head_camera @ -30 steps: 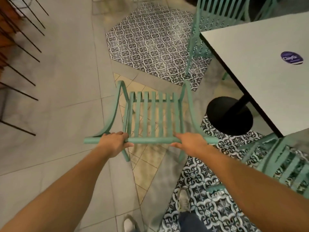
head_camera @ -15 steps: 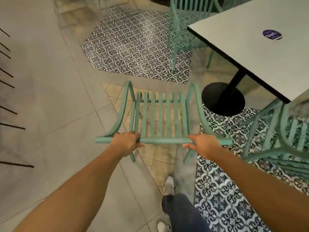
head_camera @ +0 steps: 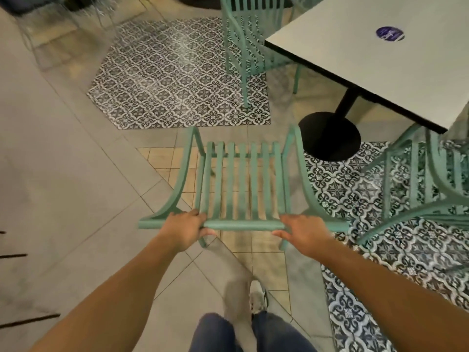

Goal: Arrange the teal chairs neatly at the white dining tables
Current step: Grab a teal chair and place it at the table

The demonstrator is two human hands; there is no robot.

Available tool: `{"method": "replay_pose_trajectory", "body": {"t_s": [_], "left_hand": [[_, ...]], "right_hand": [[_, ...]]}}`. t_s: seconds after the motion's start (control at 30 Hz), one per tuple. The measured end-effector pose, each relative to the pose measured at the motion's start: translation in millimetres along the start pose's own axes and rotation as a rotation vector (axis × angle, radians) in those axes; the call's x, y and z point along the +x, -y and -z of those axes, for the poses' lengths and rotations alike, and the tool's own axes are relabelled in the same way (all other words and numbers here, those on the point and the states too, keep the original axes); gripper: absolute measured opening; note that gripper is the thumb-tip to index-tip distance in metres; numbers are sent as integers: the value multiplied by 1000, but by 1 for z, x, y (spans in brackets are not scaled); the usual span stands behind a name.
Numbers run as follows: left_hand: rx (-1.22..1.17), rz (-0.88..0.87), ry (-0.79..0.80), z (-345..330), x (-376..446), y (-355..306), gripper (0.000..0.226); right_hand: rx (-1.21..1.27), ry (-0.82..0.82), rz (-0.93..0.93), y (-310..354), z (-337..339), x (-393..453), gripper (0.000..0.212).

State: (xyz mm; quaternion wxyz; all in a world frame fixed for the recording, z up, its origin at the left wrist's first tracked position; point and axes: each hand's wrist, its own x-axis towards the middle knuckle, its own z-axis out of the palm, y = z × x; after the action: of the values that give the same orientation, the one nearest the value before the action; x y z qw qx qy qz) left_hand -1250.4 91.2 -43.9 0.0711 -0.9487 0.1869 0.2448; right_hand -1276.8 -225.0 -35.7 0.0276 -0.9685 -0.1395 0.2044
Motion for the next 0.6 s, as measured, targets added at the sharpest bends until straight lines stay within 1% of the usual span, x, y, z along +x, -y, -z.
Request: {"method": "replay_pose_trajectory", "body": {"t_s": [0.1,0.13,0.17,0.27,0.3,0.43,0.6], "left_hand": [[29,-61,-41,1,8,31,90],[39,-78,-49,2,11,41,92],[51,-87,-49,3,14,51,89],[86,-127,-9,6,21,79,64],[95,-147,-1,8,23,88,59],[135,-234,41,17,35,121,57],[190,-336,34,23,59,150,57]], "right_hand": [[14,7,-54,27,1,11,48],[20,10,-74,35,1,14,47],[32,6,-95,44,3,16,47],[89,19,-187,71,7,22,50],[107,16,-214,81,7,24,51],[130,17,-292,116,5,31,47],[151,28,-374,141,6,39,50]]}}
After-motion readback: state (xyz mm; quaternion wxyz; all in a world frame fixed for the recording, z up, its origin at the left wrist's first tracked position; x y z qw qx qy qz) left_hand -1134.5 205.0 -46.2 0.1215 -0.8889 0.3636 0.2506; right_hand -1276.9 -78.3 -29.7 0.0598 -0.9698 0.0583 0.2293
